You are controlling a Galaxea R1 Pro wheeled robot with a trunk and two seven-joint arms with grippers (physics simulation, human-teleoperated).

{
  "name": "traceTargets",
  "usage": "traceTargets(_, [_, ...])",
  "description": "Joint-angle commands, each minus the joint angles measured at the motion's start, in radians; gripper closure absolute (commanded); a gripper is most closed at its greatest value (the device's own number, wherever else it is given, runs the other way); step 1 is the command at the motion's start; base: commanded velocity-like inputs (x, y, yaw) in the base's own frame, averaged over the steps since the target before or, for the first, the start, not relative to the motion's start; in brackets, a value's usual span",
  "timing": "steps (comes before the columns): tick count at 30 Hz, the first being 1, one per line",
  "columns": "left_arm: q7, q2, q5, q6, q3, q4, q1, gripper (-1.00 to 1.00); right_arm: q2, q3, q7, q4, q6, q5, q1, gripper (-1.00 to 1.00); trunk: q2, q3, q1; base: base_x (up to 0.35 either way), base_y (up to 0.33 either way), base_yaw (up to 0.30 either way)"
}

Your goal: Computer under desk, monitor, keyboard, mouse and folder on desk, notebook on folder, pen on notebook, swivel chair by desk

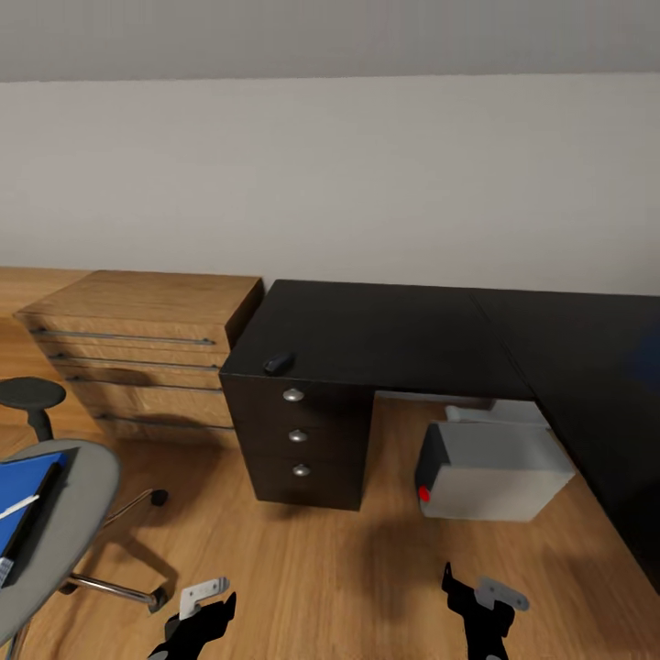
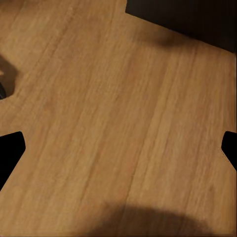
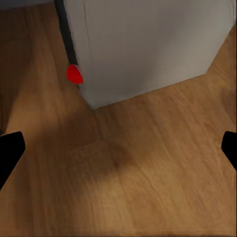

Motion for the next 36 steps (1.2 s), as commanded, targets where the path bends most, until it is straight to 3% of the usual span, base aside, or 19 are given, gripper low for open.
traceTargets(1, [0.0, 0.0, 0.009, -0.002, 0.002, 0.0, 0.0, -1.0, 0.001, 0.004, 0.0, 0.002, -0.003, -0.008, -0.001, -1.0, 0.007, 0.002, -0.004, -0.043, -0.045, -0.217])
traceTargets(10, [-0.006, -0.001, 0.008, -0.006, 0.003, 0.0, -0.001, -1.0, 0.003, 0.005, 0.001, 0.001, 0.028, -0.007, -0.001, -1.0, 0.007, 0.002, -0.004, -0.015, -0.016, -0.187])
traceTargets(23, [-0.006, 0.001, 0.008, -0.005, 0.002, 0.0, 0.0, -1.0, 0.003, 0.005, 0.001, 0.001, 0.036, -0.007, 0.0, -1.0, 0.007, 0.002, -0.004, -0.002, 0.0, -0.027])
traceTargets(36, [-0.009, 0.002, 0.009, -0.005, 0.003, 0.0, 0.0, -1.0, 0.0, 0.004, 0.001, 0.0, 0.036, -0.007, 0.0, -1.0, 0.007, 0.002, -0.004, -0.149, 0.193, -0.001])
